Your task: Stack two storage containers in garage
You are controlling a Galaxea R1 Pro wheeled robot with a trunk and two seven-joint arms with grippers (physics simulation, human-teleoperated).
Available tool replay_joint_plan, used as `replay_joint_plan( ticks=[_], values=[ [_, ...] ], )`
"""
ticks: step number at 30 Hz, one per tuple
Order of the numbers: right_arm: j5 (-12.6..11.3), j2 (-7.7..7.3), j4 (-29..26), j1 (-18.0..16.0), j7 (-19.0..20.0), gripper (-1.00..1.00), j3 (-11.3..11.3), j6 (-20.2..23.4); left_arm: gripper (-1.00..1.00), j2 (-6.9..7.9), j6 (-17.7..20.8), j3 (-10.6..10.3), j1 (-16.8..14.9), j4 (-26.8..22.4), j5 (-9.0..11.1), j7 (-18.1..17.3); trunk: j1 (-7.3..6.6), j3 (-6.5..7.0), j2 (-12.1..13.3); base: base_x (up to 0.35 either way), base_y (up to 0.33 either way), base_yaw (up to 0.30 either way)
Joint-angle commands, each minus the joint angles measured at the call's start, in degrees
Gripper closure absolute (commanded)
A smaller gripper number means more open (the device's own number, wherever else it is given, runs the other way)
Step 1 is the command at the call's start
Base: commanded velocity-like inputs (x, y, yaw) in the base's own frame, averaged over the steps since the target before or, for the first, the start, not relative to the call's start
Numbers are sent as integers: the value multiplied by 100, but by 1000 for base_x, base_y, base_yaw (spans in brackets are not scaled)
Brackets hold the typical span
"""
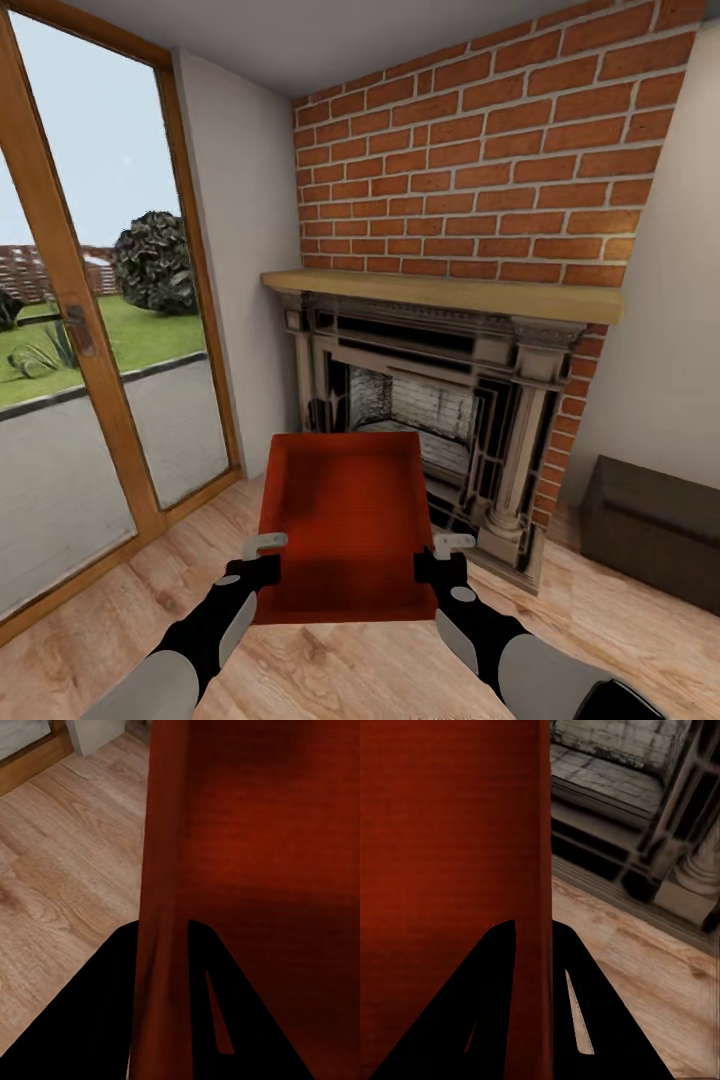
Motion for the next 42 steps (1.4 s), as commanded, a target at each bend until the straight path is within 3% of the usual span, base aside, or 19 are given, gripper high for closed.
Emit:
replay_joint_plan(
  ticks=[1, 42],
  values=[
    [-120, -3, 138, -9, -333, 100, -237, -50, 100, 408, -232, 168, -2, -33, -51, 171, 3, -9, -11, 0, 0, -287],
    [-124, -4, 137, -9, -334, 100, -237, -58, 100, 408, -232, 168, -2, -42, -51, 171, 3, 83, -11, 0, 0, -287]
  ],
)
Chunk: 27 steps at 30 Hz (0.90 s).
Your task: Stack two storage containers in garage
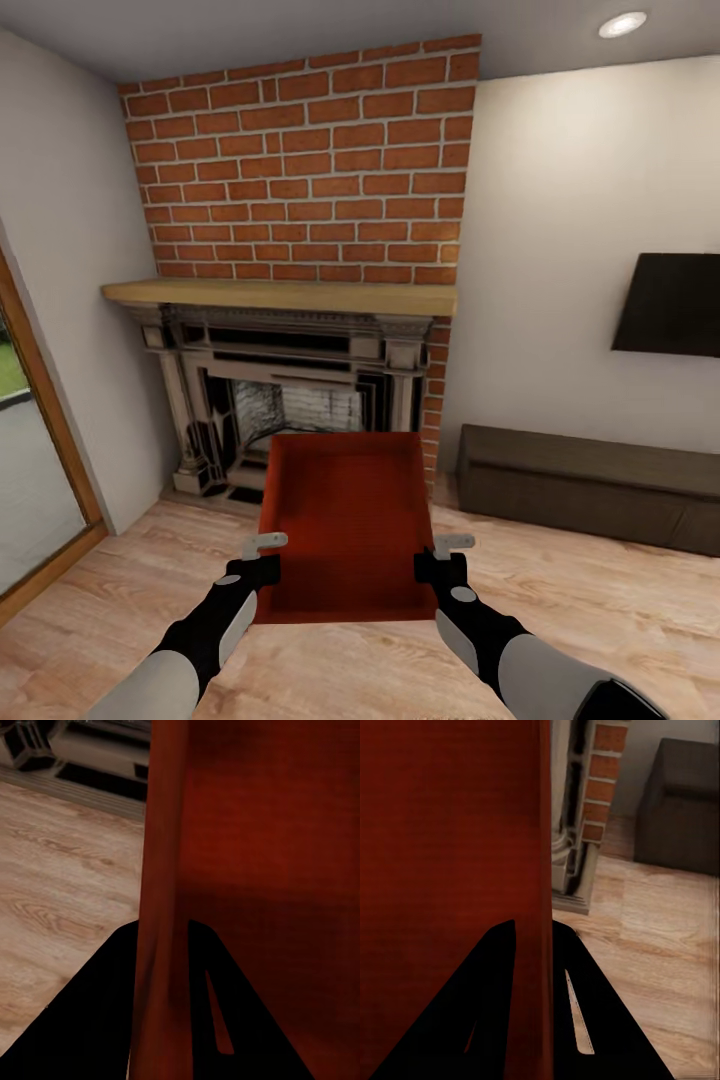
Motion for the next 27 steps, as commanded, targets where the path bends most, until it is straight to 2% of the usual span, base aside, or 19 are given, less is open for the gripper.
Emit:
replay_joint_plan(
  ticks=[1, 27],
  values=[
    [-118, -3, 131, -9, -341, 100, -234, -50, 100, 408, -239, 177, -2, -35, -51, 166, 3, -9, -11, 0, 0, -287],
    [-118, -5, 132, -9, -338, 100, -234, -49, 100, 408, -239, 177, -2, -51, -51, 166, 3, 49, -11, 0, 0, -287]
  ],
)
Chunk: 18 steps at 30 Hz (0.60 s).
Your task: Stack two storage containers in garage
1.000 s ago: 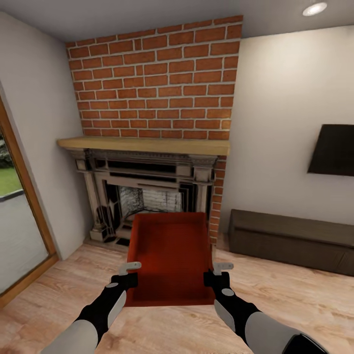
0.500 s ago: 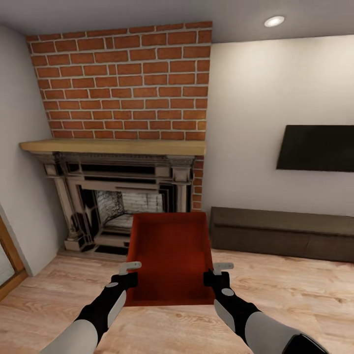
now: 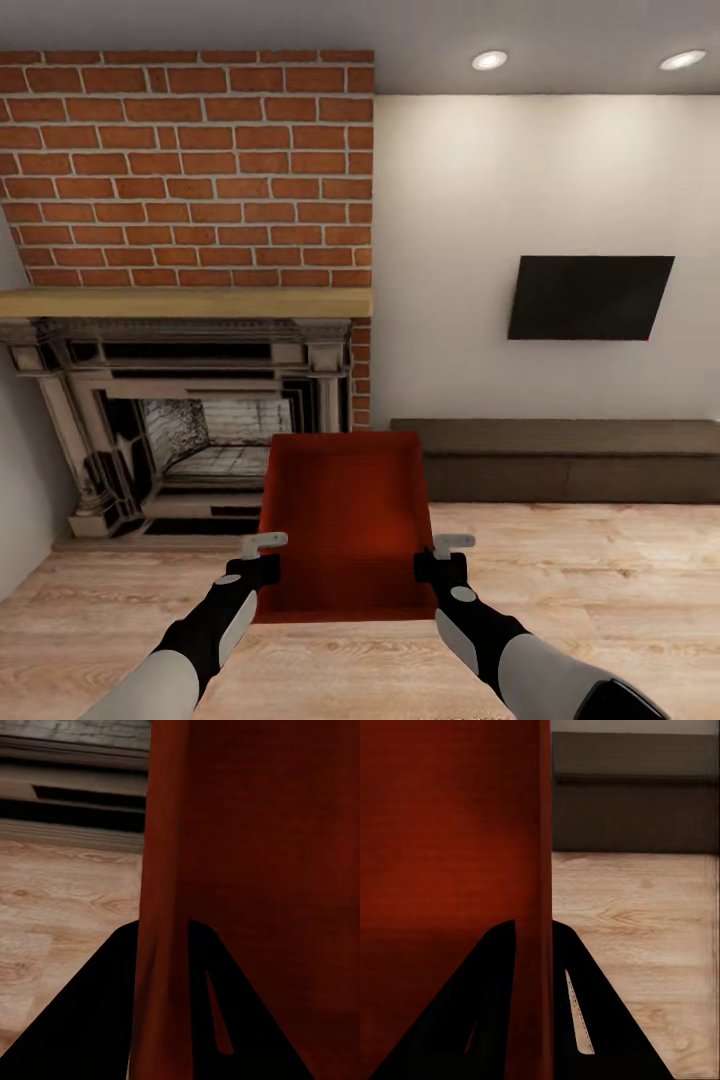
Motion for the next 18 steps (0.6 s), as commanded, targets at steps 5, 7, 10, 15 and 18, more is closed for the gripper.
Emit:
replay_joint_plan(
  ticks=[5, 7, 10, 15, 18],
  values=[
    [-117, -1, 145, -8, -334, 100, -233, -47, 100, 401, -249, 182, -2, -38, -52, 165, 3, 0, -11, 1, 0, -287],
    [-117, -1, 143, -8, -334, 100, -233, -45, 100, 404, -249, 182, -2, -40, -52, 165, 3, 5, -11, 29, 0, -287],
    [-117, 6, 143, -8, -335, 100, -233, -55, 100, 403, -249, 182, -2, -49, -52, 165, 3, 10, -11, 101, 0, -203],
    [-117, -5, 138, -8, -333, 100, -239, -71, 100, 406, -249, 182, -2, -58, -52, 165, 3, 13, -11, 186, 0, -67],
    [-117, -2, 141, -8, -334, 100, -255, -70, 100, 406, -249, 182, -2, -59, -52, 165, 3, 22, -11, 198, 0, -222]
  ],
)
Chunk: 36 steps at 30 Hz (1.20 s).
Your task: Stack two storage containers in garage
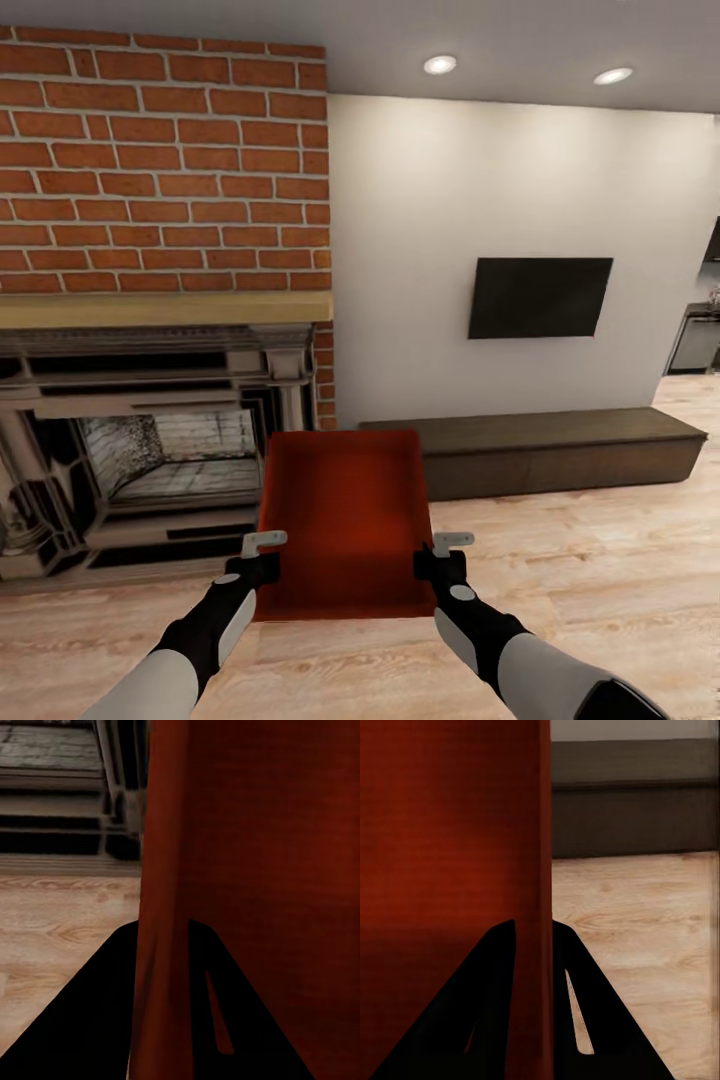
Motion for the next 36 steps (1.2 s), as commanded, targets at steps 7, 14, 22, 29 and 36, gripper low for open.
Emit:
replay_joint_plan(
  ticks=[7, 14, 22, 29, 36],
  values=[
    [-187, -3, 193, -8, -297, 100, -234, -48, 100, 396, -204, 169, 0, -33, -48, 187, 4, 16, -8, 199, 0, -266],
    [-187, -3, 193, -8, -297, 100, -261, -48, 100, 396, -204, 168, 0, -39, -48, 187, 4, 41, -8, 198, 0, -274],
    [-187, -3, 193, -8, -297, 100, -351, -40, 100, 396, -204, 168, 0, -42, -48, 187, 4, 69, -8, 194, 0, -274],
    [-187, -11, 193, -8, -297, 100, -356, -39, 100, 396, -201, 170, 0, -42, -48, 189, 4, 94, -8, 103, 0, -274],
    [-187, -11, 191, -8, -297, 100, -356, -39, 100, 398, -195, 175, 0, -50, -48, 195, 4, 119, -8, 7, 0, -274]
  ],
)
